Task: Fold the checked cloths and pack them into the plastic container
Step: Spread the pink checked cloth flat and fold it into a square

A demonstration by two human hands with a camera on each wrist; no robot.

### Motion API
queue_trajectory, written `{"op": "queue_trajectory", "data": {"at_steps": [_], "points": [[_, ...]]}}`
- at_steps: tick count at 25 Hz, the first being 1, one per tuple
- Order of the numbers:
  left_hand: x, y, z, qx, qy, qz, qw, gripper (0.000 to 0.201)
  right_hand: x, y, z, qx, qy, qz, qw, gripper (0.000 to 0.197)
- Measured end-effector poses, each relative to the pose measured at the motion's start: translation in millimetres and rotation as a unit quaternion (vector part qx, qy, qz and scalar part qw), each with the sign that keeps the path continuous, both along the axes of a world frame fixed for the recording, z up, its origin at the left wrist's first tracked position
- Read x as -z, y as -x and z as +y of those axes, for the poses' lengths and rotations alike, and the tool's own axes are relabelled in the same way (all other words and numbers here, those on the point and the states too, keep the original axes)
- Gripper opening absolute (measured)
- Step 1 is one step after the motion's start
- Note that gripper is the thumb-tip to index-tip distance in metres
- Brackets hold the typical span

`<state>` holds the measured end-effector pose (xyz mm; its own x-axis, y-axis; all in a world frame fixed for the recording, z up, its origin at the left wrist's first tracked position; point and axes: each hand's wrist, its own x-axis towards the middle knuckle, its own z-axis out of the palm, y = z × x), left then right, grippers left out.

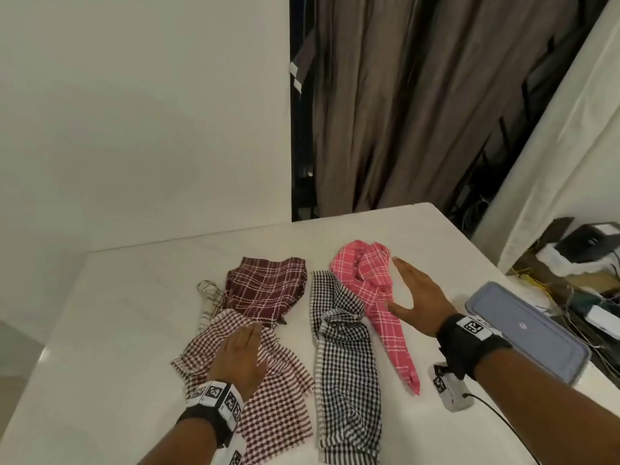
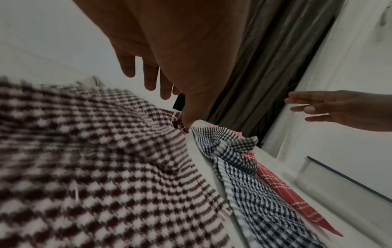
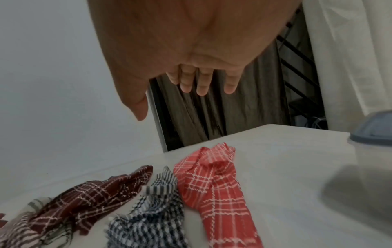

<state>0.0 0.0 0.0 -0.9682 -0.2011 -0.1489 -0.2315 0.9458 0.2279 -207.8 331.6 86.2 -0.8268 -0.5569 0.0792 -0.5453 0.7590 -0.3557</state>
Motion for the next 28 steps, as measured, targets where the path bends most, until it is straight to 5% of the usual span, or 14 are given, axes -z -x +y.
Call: {"op": "queue_trajectory", "data": {"at_steps": [7, 13, 17, 20, 23, 26, 28], "points": [[34.7, 43.9, 55.6, -0.028, -0.083, -0.023, 0.996, 0.074, 53.2, 69.0, 18.8, 0.039, 0.001, -0.134, 0.990, 0.086], [51.2, 100.9, 106.0, -0.075, -0.191, -0.043, 0.978, 0.073, 121.7, 131.5, -10.3, 0.011, -0.032, -0.144, 0.989, 0.077], [63.9, 111.9, 116.8, -0.126, -0.233, -0.080, 0.961, 0.063, 156.0, 140.0, -13.9, 0.036, -0.061, -0.155, 0.985, 0.047], [58.3, 114.5, 125.8, -0.171, -0.236, -0.057, 0.955, 0.024, 152.2, 138.9, -16.8, 0.072, 0.087, -0.174, 0.978, 0.036], [45.8, 122.9, 133.8, -0.208, -0.252, 0.004, 0.945, 0.012, 117.5, 122.0, -18.1, 0.058, 0.290, -0.216, 0.931, 0.029], [23.8, 137.0, 139.7, -0.247, -0.290, 0.083, 0.921, 0.018, 87.7, 89.5, -18.1, -0.060, 0.346, -0.256, 0.901, 0.044], [-0.7, 153.3, 145.4, -0.251, -0.371, 0.101, 0.888, 0.042, 95.8, 68.8, -23.6, -0.121, 0.280, -0.288, 0.908, 0.083]]}}
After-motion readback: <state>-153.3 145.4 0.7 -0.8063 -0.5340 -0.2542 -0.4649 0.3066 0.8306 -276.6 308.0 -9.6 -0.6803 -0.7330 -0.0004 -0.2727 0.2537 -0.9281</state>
